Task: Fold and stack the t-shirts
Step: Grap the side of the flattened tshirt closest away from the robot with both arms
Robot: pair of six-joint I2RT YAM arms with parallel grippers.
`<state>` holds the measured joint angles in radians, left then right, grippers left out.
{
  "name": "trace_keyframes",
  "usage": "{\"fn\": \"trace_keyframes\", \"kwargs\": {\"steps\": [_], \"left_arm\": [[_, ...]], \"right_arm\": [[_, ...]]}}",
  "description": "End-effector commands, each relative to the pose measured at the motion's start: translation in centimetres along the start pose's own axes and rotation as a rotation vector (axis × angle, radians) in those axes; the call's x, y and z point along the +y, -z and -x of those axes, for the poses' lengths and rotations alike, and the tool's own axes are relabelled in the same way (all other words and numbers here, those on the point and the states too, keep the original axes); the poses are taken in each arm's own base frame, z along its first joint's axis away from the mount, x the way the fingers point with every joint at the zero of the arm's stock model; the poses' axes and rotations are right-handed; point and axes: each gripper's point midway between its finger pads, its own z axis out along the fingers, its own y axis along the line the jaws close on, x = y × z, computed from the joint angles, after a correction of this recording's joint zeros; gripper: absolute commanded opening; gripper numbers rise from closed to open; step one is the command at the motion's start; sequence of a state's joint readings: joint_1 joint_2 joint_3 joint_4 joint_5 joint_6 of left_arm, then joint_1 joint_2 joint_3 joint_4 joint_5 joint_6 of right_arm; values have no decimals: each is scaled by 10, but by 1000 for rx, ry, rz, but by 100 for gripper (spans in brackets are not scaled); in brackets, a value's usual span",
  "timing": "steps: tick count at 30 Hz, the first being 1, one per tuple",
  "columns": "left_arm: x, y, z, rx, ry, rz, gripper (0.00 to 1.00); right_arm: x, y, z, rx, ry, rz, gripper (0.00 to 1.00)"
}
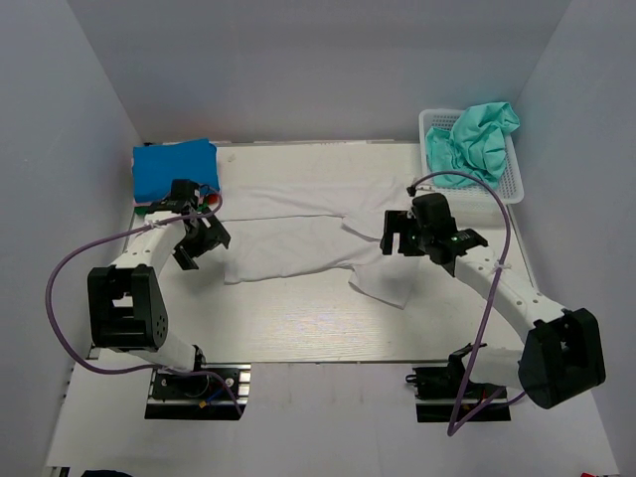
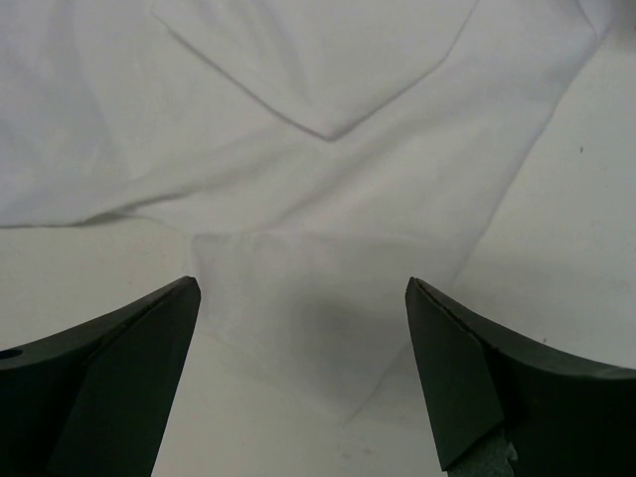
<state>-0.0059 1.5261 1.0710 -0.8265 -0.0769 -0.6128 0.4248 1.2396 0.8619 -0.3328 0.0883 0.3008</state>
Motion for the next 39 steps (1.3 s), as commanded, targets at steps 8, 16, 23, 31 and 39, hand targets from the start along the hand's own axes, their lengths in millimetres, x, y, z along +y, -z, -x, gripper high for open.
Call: {"fn": "trace_keyframes", "kwargs": {"steps": [8, 16, 23, 31, 39], "left_arm": [[5, 8, -31, 90, 37, -41, 100], [5, -3, -50, 127, 82, -79, 93], [1, -23, -58, 158, 94, -99, 70], [0, -30, -68, 167, 92, -112, 52], [10, -34, -81, 207, 80, -78, 25]], "right_arm": [[-13, 10, -52, 171, -101, -88, 90], [-9, 16, -74, 227, -134, -55, 90], [-7, 23, -81, 230, -142, -48, 90], [-11, 24, -94, 262, -137, -88, 90], [-10, 22, -109, 319, -134, -110, 90]]}}
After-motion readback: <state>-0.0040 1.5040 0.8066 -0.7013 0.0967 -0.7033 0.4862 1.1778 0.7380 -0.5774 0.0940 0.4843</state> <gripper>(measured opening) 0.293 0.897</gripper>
